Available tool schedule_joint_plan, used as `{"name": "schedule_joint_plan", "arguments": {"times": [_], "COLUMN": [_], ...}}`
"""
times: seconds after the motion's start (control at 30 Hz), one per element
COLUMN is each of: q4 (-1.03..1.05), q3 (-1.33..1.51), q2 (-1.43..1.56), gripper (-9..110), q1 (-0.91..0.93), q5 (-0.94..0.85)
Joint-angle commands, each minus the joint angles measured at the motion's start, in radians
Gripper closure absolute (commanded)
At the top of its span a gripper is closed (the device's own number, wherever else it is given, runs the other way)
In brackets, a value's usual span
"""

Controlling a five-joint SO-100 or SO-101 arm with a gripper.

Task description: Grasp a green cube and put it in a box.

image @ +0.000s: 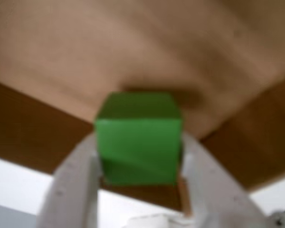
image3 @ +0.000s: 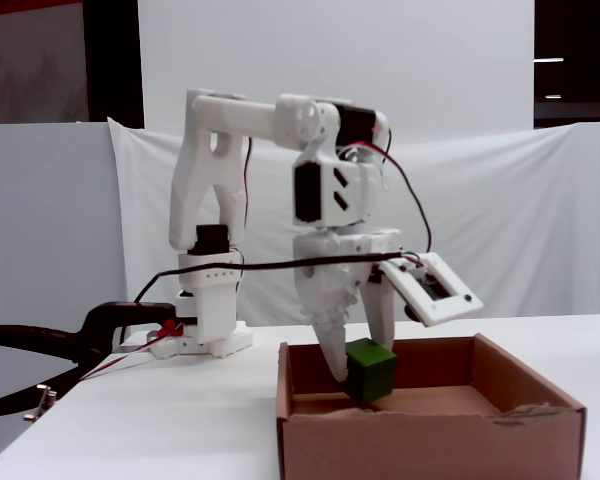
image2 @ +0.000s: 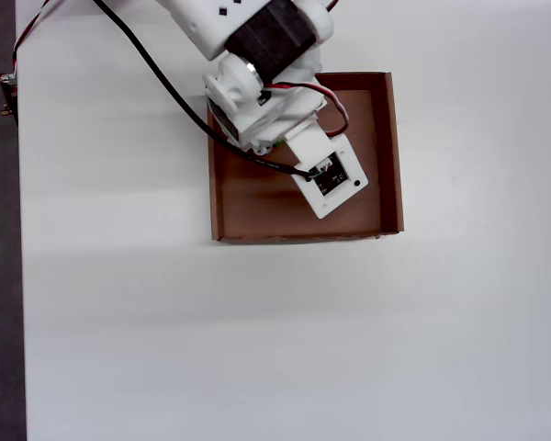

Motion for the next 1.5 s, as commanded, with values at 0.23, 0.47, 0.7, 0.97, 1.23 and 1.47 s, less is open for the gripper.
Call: {"name": "schedule_joint_plan", "arguments": {"times": [0.23,0.47,0.7,0.97,1.23,1.47], "q4": [-0.098,-0.133,-0.091,0.071,0.069,0.032], "q3": [0.044,0.098,0.11,0.08,0.344,0.67], "q2": [0.006,0.028,0.121,0.408,0.785,0.992], "gripper": [86,84,80,80,80,80], "q1": [-0.017,-0.015,0.009,0.118,0.497,0.831], "q5": [0.006,0.006,0.006,0.02,0.04,0.041]}}
